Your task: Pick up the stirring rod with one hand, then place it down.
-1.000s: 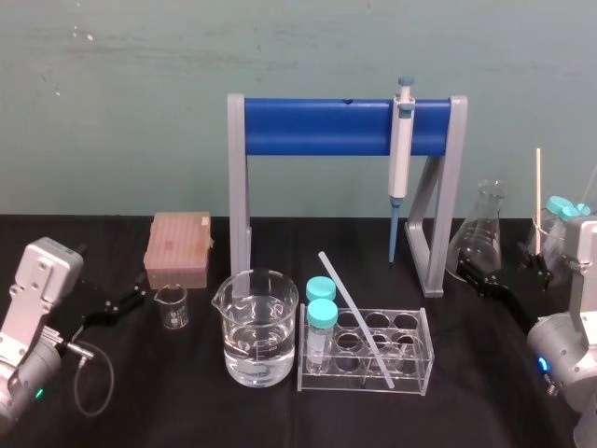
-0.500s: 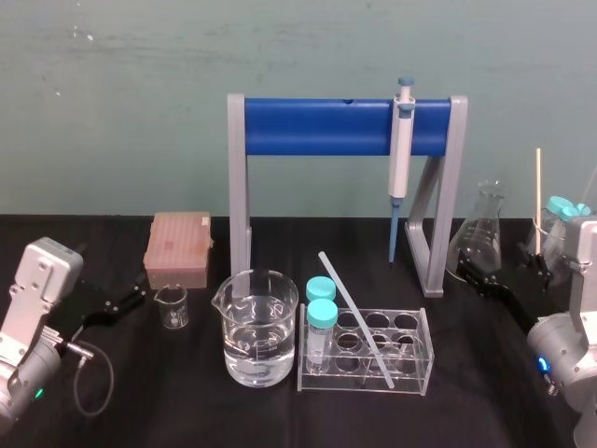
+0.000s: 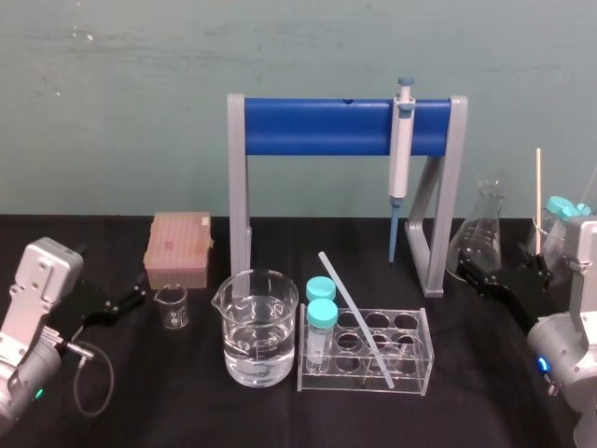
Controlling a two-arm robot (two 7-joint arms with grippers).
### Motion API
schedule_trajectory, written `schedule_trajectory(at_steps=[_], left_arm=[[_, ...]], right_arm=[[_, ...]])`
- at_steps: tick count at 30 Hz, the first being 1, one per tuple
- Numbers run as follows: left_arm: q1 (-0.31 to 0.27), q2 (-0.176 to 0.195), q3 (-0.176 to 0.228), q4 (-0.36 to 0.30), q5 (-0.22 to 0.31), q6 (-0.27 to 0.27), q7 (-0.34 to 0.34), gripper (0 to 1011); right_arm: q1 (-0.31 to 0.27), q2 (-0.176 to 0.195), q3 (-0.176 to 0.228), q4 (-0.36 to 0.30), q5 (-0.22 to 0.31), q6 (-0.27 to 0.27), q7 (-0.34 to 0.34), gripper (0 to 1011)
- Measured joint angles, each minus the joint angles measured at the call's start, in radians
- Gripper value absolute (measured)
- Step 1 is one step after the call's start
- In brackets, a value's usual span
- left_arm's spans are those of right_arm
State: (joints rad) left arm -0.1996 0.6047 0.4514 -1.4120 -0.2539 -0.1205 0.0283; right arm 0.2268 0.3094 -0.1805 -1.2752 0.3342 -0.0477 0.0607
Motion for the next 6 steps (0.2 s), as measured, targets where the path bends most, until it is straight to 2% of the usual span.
schedule_trajectory(at_steps=[6], left_arm=[[0.0, 0.0, 0.0, 0.0, 0.0, 0.0, 0.0, 1000]], right_arm=[[0.0, 0.0, 0.0, 0.0, 0.0, 0.0, 0.0, 1003]])
